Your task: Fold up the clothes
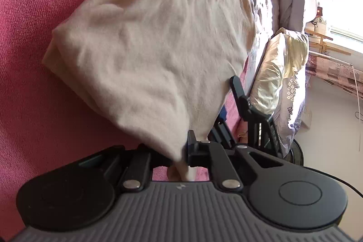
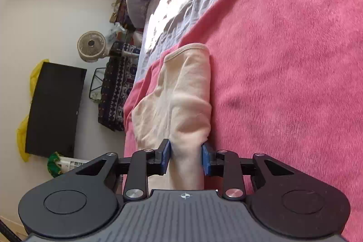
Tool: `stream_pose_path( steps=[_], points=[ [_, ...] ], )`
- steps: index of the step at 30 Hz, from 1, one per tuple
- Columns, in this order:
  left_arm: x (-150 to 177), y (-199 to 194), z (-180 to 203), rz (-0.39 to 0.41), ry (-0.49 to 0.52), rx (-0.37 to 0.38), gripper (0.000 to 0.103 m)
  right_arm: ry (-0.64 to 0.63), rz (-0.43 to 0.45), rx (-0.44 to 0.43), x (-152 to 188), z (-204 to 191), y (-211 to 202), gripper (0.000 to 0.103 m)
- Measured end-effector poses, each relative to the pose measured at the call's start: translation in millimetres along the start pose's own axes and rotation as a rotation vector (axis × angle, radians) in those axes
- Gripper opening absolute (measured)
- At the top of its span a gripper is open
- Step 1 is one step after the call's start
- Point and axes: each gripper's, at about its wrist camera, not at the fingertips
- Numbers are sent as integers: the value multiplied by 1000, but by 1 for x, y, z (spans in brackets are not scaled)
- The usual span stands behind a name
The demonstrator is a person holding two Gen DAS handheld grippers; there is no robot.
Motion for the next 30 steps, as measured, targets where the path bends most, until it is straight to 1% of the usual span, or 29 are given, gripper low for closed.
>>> stream_pose_path(
  steps=[3,5,7,9,10,11,12,13,15,18,19,20,22,23,25,26,27,28,29,30],
  points=[
    [1,8,-14,-16,-28,-33,10,22,43,5,-8,5,7,30],
    [1,9,-21,-19,-48,-19,12,15,75,5,-15,5,12,29],
    [1,10,-22,-22,-40,-14,12,21,118,-1,-25,6,17,28],
    [1,10,-22,-25,-24,-14,13,41,176,-7,-36,8,22,26],
    [1,10,-23,-27,-24,-11,14,39,188,1,-44,9,29,20],
    [0,11,-25,-30,-29,-5,15,35,198,10,-52,10,36,18],
    [0,11,-26,-33,-34,0,16,10,186,33,-56,7,44,17],
    [0,11,-26,-34,-34,3,16,-15,174,55,-60,5,52,12],
    [-1,11,-27,-36,-28,7,16,-56,167,77,-69,-3,62,12],
    [1,9,-26,-38,-26,10,17,-85,225,127,-84,-16,57,15],
    [3,5,-21,-36,6,-7,17,-100,242,143,-88,-22,53,15],
    [6,-2,-15,-34,49,-30,17,-176,254,160,-88,-37,45,16],
    [12,-14,-4,-29,136,-77,17,-329,225,176,-79,-65,38,22],
    [15,-20,2,-27,180,-101,18,-442,172,182,-65,-85,36,22],
    [21,-32,14,-22,267,-148,20,-649,25,187,-38,-117,41,22],
    [25,-41,18,-17,318,-178,25,-752,-56,189,-18,-134,51,22],
    [28,-50,20,-9,360,-210,27,-840,-140,183,4,-147,61,22],
    [31,-59,19,0,380,-237,29,-907,-211,171,25,-154,74,22],
    [33,-68,17,10,392,-262,29,-971,-281,158,45,-162,86,22],
    [33,-76,14,21,394,-289,29,-1003,-327,145,63,-165,98,22]
  ],
)
Point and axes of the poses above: each gripper's, at about its wrist camera, not at the fingertips, and y roughly the way its jaws point, z to its right, x to its underside, and after that the axes turned 8 degrees about z, right-handed
